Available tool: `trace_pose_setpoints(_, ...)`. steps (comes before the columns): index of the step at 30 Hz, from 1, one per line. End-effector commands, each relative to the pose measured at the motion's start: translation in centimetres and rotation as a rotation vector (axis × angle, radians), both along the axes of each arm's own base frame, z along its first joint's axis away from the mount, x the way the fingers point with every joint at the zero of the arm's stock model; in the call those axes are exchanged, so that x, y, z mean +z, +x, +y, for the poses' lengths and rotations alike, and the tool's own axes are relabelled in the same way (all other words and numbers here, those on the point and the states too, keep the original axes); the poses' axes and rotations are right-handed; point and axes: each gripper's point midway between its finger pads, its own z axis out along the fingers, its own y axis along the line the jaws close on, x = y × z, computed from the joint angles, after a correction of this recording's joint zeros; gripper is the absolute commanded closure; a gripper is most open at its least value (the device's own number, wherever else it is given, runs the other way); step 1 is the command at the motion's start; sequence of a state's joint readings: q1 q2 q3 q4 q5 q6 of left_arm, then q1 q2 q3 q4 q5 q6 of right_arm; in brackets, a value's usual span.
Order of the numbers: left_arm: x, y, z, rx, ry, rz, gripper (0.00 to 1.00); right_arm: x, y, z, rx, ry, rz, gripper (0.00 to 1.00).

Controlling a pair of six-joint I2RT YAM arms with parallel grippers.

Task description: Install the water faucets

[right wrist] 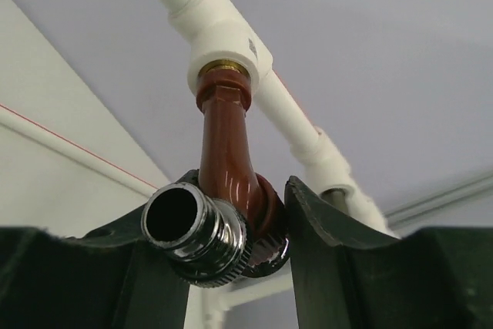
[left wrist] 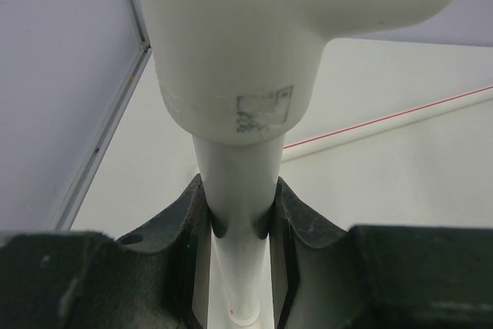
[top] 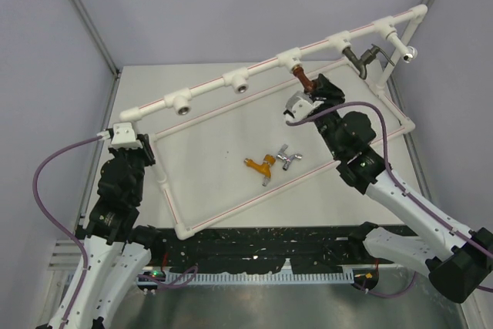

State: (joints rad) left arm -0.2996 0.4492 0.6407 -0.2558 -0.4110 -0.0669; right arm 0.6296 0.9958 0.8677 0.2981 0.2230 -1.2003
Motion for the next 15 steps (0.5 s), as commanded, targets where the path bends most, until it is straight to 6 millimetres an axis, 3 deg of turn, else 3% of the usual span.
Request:
trace_pose_setpoints(1,-1.5,-0.2,-1.9,-0.115,0.039,0.064,1.00,3.4,-1.1,2.1,0.255,0.883,0.153,0.95)
trace_pose_setpoints(2,-1.5,-0.2,-1.9,-0.117,0.040,0.064,1.00,4.2,-1.5,2.5,0.330,1.071,0.181,0.95)
trace_pose_setpoints(4,-1.6,-0.2,-2.0,-0.118,0.041,0.067,1.00,4.1,-1.7,3.2,0.419,1.334,0.274,0.95)
trace_pose_setpoints(6,-1.5,-0.2,-2.0,-0.118,0.038,0.066,1.00,5.4,-2.1,2.9,0.530,1.601,0.286,0.95)
trace_pose_setpoints(10,-1.5,-0.2,-2.0,-0.120,0.037,0.064,1.00,5.4,-1.4,1.8,0.704,2.091,0.306,0.95)
trace_pose_setpoints(12,-1.5,-0.2,-2.0,-0.120,0.037,0.063,1.00,5.1,-1.0,1.1,0.790,2.295,0.305,0.95)
trace_pose_setpoints(15,-1.6,-0.2,-2.0,-0.118,0.037,0.066,1.00,5.0,-0.9,0.0,0.888,2.447,0.261,0.95)
